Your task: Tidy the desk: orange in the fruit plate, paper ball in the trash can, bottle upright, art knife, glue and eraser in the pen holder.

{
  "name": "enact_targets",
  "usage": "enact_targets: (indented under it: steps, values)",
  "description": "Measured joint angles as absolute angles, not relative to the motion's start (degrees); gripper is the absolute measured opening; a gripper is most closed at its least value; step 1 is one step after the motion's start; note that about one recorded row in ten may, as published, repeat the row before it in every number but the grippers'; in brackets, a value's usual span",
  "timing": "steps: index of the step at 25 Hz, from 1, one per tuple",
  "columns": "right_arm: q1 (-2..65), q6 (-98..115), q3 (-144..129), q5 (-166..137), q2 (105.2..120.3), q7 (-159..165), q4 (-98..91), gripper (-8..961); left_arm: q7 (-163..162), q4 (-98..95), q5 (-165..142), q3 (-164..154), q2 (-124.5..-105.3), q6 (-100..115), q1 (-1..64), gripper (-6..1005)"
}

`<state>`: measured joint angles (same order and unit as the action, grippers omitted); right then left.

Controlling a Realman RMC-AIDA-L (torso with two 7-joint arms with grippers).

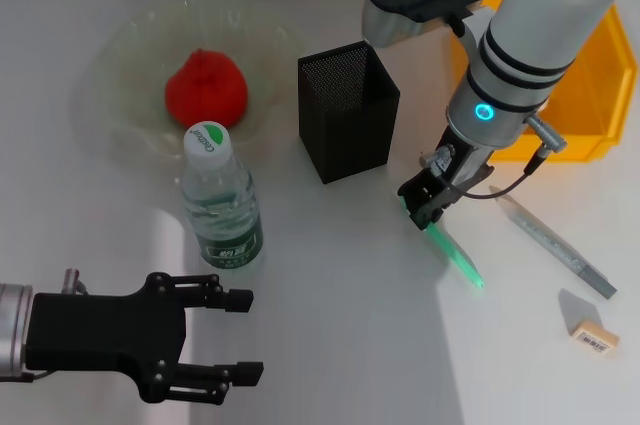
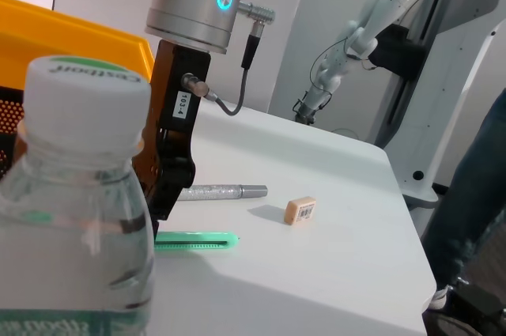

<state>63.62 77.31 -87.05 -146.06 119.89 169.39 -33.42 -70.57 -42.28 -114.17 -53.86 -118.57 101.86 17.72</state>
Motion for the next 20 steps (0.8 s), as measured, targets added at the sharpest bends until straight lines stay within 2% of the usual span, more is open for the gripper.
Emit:
enact_targets:
  steps: [9,11,16,20]
  values:
    - [58.7,78.7,-87.0,-146.1,119.84,169.3,-40.8,78,-70.6,-42.3,-114.2,-53.9,-118.56,101.9,17.6,769]
    - [54.7,79.8,-86.7,-146.1,119.74,168.2,-47.0,78,-70.6,-42.3,-114.1,-53.9,-118.49,101.9,17.6,769]
    - [50.9,80.2,-86.5,-146.1,119.65,166.7,-51.7,78,-70.7,-42.3,-113.8,-53.9,-118.47,101.9,17.6,769]
    - [42.9,79.8,-85.7,-143.8,119.36,162.0,-61.2,78,-71.0,-42.3,-113.3,-53.3,-118.54,102.3,17.5,769]
